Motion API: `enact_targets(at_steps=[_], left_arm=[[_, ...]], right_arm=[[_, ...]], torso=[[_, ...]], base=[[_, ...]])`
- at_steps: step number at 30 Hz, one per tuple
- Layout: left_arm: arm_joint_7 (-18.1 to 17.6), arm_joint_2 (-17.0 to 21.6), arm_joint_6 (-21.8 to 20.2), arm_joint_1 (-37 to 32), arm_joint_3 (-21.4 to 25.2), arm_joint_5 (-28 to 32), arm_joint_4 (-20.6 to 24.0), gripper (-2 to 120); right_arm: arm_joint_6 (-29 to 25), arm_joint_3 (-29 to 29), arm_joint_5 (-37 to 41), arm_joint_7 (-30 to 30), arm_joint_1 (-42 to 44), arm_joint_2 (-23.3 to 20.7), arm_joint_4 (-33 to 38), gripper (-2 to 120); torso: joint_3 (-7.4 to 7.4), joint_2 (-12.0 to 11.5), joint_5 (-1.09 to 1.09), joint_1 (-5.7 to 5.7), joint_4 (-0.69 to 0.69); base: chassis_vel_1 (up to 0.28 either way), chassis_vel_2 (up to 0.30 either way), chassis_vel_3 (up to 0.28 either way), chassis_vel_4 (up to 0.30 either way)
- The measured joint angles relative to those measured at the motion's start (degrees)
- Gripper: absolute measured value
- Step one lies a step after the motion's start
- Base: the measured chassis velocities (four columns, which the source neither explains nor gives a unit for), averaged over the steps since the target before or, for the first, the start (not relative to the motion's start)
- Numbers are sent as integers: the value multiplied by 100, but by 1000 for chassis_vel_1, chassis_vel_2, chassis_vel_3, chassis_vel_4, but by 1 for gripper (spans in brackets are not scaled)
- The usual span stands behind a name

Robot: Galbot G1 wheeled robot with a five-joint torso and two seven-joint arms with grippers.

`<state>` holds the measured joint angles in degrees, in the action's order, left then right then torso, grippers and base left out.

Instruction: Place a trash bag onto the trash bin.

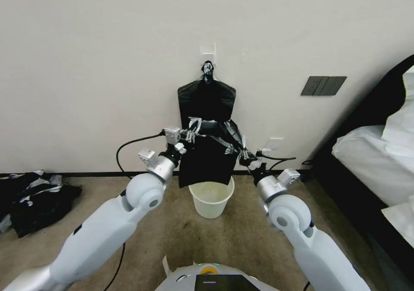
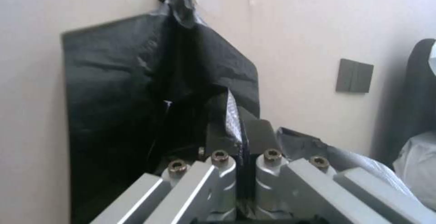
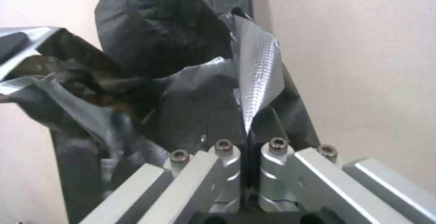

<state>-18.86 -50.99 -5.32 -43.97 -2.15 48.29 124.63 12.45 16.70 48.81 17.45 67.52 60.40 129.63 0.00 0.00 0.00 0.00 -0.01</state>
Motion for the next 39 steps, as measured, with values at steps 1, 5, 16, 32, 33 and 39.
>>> enact_targets(at_steps=[1,5,16,32,33,39], left_arm=[[0,0,0,0,0,0,0,0],[-8,-152,-6,94,-134,-41,-224,0],[118,-321,267,-710,119,-365,-745,0],[35,-932,426,-1968,130,-1065,-1087,0],[1,-912,426,-2107,147,-1142,-1052,0],[-28,-922,465,-2570,149,-1454,-958,0]], right_arm=[[0,0,0,0,0,0,0,0],[-28,-34,-7,-25,50,45,-93,0],[-159,-382,-428,-119,292,460,-528,0],[103,-511,-465,616,841,841,-995,0],[218,-591,-466,766,836,853,-994,0],[803,-874,-394,1363,858,869,-818,0]], torso=[[0,0,0,0,0],[0,0,0,0,0],[0,0,0,0,2],[0,0,0,0,1],[0,0,0,0,1],[0,0,0,0,2]], base=[[0,0,0,0],[0,0,0,0],[0,0,0,0],[0,0,0,0],[0,0,0,0],[0,0,0,0]])
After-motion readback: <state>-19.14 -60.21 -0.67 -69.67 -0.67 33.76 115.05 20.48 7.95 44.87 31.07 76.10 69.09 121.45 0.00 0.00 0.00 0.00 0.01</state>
